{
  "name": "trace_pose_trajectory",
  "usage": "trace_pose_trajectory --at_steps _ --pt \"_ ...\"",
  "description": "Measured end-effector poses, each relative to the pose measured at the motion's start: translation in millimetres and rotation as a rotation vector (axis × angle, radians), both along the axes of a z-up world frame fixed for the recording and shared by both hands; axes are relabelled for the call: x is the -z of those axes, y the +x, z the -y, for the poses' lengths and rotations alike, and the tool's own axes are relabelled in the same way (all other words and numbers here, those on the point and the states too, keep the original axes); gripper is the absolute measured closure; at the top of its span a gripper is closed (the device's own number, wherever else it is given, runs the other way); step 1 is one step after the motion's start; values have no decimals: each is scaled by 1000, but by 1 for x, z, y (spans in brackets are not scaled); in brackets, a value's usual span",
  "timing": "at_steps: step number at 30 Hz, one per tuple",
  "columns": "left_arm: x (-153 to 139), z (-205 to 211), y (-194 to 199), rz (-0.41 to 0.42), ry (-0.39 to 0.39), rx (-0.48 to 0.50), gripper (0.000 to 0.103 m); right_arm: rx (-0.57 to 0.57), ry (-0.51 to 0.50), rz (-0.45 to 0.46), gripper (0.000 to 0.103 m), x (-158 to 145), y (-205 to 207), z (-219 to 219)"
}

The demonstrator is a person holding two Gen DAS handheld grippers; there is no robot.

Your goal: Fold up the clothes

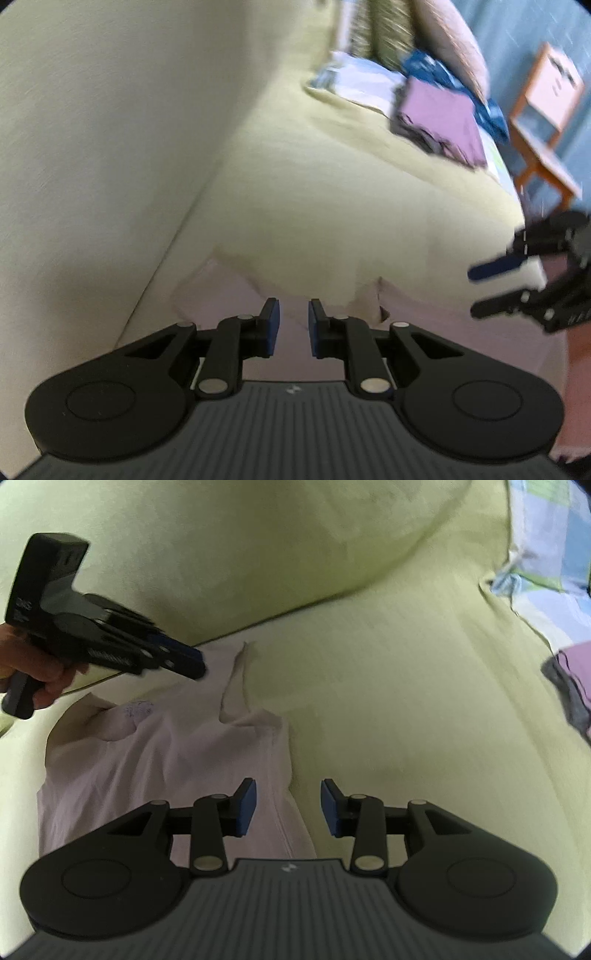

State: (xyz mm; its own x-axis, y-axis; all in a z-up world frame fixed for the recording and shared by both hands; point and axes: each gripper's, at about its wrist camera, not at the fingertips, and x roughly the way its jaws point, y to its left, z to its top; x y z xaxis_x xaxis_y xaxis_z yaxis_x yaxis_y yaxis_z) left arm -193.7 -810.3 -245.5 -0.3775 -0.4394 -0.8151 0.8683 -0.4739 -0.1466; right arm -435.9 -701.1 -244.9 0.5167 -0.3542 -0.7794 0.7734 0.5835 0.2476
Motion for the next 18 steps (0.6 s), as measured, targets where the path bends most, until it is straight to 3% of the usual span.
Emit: trace_pose_trajectory --at_steps 9,12,18 --pt "3 -3 -23 111 -28 156 77 45 22 -28 69 4 -23 -4" --pt "0 -7 -11 135 -7 114 72 65 34 -31 66 3 -35 -7" --pt "-8 -34 32 132 46 3 71 64 64 -64 64 8 -48 -26"
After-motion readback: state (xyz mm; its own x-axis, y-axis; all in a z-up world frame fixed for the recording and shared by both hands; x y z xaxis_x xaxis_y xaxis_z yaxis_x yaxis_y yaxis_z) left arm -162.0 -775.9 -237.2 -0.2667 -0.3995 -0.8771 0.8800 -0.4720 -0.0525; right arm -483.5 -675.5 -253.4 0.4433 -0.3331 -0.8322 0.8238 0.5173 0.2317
